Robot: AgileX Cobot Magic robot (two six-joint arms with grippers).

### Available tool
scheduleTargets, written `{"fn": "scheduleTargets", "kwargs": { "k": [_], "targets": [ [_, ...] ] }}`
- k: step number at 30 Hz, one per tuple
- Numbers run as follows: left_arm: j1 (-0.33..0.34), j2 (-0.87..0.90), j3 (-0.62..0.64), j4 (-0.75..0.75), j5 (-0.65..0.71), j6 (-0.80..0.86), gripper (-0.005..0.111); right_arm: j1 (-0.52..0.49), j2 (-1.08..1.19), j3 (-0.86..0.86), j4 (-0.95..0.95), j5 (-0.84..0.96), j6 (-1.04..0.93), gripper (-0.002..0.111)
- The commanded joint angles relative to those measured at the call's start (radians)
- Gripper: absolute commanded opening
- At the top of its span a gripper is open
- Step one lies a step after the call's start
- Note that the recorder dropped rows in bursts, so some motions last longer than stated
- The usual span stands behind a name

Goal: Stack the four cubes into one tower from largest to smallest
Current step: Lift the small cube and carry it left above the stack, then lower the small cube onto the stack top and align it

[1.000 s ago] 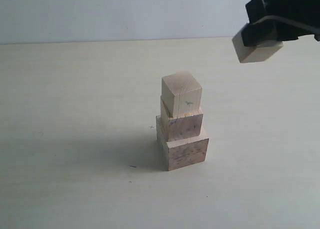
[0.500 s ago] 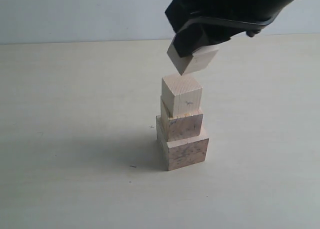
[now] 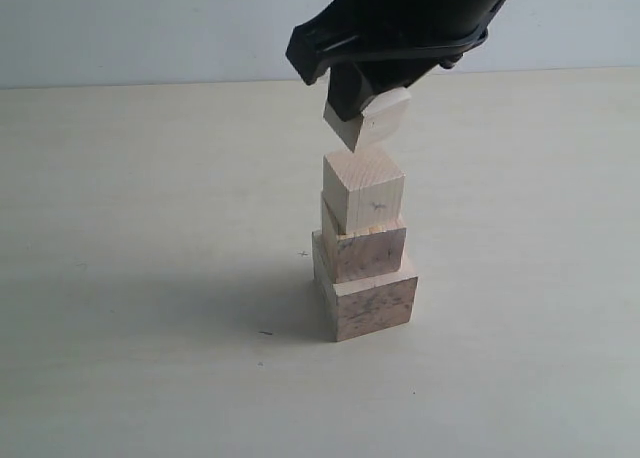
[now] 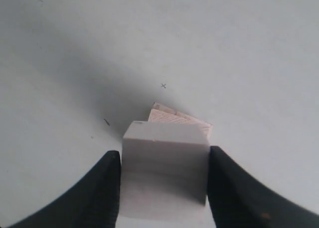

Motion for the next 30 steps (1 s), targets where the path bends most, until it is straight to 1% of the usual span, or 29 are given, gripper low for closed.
{"fn": "scheduleTargets", "kwargs": {
  "k": [1, 14, 30],
  "targets": [
    [-0.007, -0.007, 0.004, -0.006, -0.001, 0.002, 0.0, 0.002, 0.034, -0.026, -0.01, 0.017, -0.008, 0.0],
    [-0.007, -0.007, 0.004, -0.006, -0.001, -0.001, 0.0, 0.002, 0.087, -0.031, -0.031, 0.018, -0.004, 0.0],
    [-0.007, -0.007, 0.004, -0.006, -0.001, -0.001, 0.0, 0.002, 0.087, -0.031, -0.031, 0.048, -0.001, 0.0]
  ]
}}
